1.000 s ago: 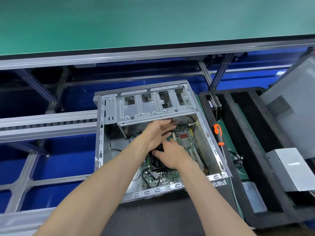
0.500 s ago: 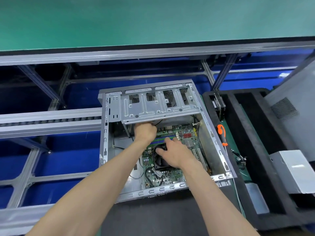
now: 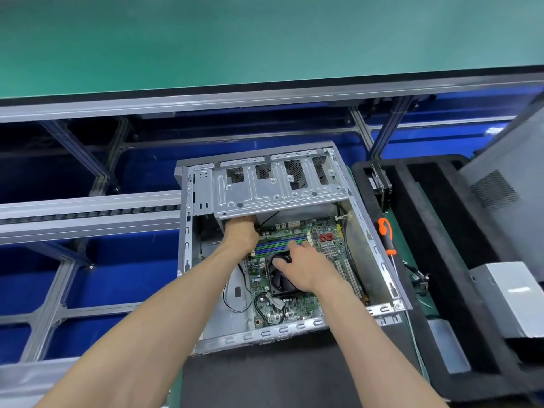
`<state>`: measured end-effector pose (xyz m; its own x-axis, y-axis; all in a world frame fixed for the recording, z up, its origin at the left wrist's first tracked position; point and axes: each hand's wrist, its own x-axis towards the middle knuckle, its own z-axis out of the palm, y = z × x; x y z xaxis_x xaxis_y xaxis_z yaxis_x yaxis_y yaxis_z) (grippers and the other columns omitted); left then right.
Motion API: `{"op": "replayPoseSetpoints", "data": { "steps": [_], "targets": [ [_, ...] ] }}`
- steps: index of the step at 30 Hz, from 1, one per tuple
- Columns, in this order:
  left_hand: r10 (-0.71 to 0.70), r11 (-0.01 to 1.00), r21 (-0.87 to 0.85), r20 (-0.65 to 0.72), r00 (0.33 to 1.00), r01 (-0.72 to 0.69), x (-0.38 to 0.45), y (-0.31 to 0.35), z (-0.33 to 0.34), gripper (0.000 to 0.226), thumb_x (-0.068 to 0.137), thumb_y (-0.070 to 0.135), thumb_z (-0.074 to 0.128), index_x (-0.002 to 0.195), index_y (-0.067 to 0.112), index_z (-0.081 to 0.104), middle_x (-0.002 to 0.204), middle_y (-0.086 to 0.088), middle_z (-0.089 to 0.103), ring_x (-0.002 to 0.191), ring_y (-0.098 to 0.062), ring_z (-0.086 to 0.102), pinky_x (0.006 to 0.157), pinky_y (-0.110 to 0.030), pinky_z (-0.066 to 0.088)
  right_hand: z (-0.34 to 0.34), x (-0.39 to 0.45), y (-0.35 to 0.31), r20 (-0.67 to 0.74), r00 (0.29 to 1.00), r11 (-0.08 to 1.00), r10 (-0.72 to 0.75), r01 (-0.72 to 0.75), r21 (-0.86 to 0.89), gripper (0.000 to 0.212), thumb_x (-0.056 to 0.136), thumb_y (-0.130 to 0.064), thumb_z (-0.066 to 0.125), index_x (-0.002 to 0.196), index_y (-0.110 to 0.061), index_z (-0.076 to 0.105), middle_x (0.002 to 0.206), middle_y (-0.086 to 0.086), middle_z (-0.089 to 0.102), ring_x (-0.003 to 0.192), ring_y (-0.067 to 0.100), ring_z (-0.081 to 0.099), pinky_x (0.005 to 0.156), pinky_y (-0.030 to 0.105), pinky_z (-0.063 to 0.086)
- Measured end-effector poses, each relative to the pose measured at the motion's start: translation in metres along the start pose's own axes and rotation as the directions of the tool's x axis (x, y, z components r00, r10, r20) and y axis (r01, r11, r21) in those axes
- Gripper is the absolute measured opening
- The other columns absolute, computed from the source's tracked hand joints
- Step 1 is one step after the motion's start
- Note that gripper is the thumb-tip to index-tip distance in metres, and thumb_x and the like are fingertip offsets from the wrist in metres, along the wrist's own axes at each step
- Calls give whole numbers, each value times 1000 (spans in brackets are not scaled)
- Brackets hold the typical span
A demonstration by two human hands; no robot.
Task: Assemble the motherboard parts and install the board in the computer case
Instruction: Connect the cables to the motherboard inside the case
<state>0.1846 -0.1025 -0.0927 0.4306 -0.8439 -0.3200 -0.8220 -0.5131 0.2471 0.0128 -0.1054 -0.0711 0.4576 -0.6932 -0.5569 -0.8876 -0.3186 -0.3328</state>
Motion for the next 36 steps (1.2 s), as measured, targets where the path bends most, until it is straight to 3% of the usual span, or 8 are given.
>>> {"op": "replayPoseSetpoints", "data": {
  "steps": [7,16,22,26,28,31,33,36],
  "targets": [
    [-73,988,-136,7,997,74,-10,-6,-11,28,102,26,49,109,5,67,109,-14,66,106,-33,60,81,-33,46,-1,-2,-1,-6,1000,999,-2,2,42,57,98,-56,42,143,-21,41,154,15,34,128,40,48,100,51,45],
    [0,873,-479,182,983,89,-35,-24,-25,13,95,21,63,82,22,69,71,7,69,60,-5,62,67,-26,54,-4,-5,-3,-94,995,996,-34,41,74,34,105,-36,36,129,-27,59,133,11,53,115,35,56,101,54,42],
    [70,406,-859,369,927,311,-47,-24,-35,14,95,4,61,97,3,75,87,-9,73,67,-11,66,69,-26,57,-8,-12,-8,-272,960,996,72,-54,71,30,95,-32,43,108,-29,69,111,1,68,105,30,61,106,59,30],
    [288,432,-873,370,884,225,-62,-11,-38,20,94,0,62,105,8,76,96,-8,76,85,-16,72,79,-25,58,-17,-11,-16,-255,965,834,65,88,545,33,99,-41,40,93,-24,68,98,-5,67,101,20,56,99,49,32],
    [372,530,-839,361,855,123,-72,-3,-36,19,92,5,67,106,13,78,102,-6,76,96,-18,72,82,-25,58,-22,-12,-17,-180,983,648,32,117,752,30,99,-38,52,88,-16,69,89,2,70,89,19,61,81,37,43],
    [239,765,-644,242,940,-28,-80,-2,-35,17,84,14,64,84,21,80,82,-2,76,83,-19,73,72,-27,60,-23,-13,-13,-267,958,659,102,135,739,26,97,-22,55,78,-7,66,75,7,65,69,17,55,66,33,42],
    [183,971,-179,146,972,-156,-86,-8,-36,18,80,11,56,73,14,72,67,-5,66,72,-26,68,65,-30,57,-20,-13,-10,-323,932,693,164,124,710,32,98,-21,52,72,-7,64,71,6,65,64,17,54,63,31,41],
    [42,927,324,409,912,-188,-100,-10,-25,15,83,4,47,87,6,61,76,-5,52,77,-29,57,66,-36,50,-18,-10,-10,-312,934,738,173,87,669,37,100,-23,52,76,3,61,80,20,70,64,22,54,65,33,42]
  ]
}}
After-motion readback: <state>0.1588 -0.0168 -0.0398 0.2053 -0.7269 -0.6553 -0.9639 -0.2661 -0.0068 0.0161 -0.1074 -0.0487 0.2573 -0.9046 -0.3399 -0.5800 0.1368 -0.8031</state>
